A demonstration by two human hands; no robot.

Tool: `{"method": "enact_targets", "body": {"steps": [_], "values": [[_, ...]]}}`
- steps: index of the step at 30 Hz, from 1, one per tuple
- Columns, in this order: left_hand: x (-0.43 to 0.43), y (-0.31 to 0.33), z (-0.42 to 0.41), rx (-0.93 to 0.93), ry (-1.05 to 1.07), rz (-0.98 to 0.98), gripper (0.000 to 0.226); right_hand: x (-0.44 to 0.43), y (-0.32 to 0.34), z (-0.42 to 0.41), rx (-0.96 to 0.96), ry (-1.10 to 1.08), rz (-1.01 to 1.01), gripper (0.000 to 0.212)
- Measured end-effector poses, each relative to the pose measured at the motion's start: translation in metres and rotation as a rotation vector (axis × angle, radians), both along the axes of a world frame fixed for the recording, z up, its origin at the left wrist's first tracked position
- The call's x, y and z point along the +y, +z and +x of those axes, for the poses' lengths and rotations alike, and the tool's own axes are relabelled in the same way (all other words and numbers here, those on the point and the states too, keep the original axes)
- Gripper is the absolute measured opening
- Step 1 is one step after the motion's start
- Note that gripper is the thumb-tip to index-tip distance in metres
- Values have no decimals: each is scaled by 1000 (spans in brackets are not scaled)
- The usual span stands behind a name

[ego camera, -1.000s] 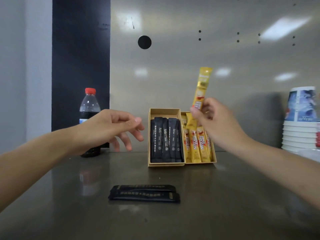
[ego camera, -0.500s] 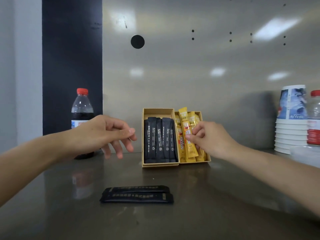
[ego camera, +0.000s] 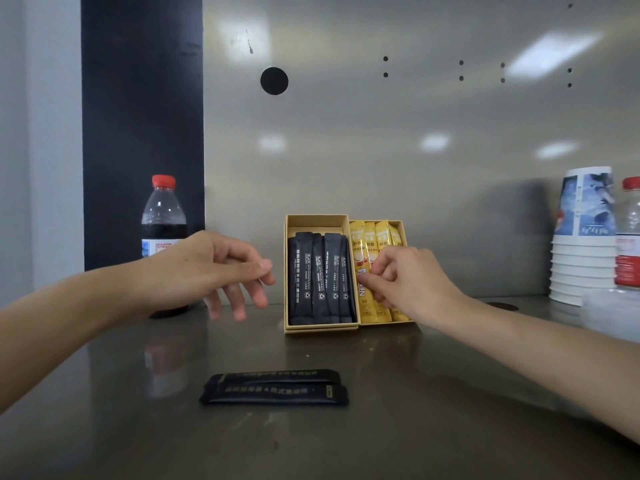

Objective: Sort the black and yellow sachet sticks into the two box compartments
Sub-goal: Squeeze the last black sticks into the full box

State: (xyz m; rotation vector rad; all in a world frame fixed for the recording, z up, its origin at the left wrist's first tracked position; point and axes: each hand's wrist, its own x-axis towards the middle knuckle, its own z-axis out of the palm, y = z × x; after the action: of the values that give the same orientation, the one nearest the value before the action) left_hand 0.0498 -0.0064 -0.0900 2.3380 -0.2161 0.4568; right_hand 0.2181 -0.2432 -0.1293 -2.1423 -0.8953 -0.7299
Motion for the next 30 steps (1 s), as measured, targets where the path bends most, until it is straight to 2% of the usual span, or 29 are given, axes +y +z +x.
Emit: {"method": "enact_targets", "body": {"steps": [4, 6, 9, 12, 16, 21, 24, 27, 30], "values": [[1, 0, -1, 22, 2, 16, 31, 1, -2, 1, -15, -3, -19, 20], [2, 2, -5, 90, -6, 63, 32, 2, -2, 0, 6, -5, -12, 19], [2, 8, -17, 335, -67, 196, 27, 0, 0, -5, 58, 12, 8, 19], [-2, 8, -26, 551, -97, 326, 23, 0, 2, -7, 28, 4, 1, 22], [-13, 1, -22, 554, -10, 531, 21, -1, 5, -9, -31, -4, 22, 26], [-18, -2, -19, 573, -8, 528, 19, -3, 12, -14, -133, 30, 202, 26], [-16, 2, -20, 666, -86, 455, 18, -3, 13, -32, -142, 179, 258, 25], [-13, 3, -19, 663, -147, 429, 20, 2, 9, -52, -65, 373, 132, 21], [-8, -1, -14, 589, -152, 435, 14, 9, -1, -60, 73, 471, -209, 23]]}}
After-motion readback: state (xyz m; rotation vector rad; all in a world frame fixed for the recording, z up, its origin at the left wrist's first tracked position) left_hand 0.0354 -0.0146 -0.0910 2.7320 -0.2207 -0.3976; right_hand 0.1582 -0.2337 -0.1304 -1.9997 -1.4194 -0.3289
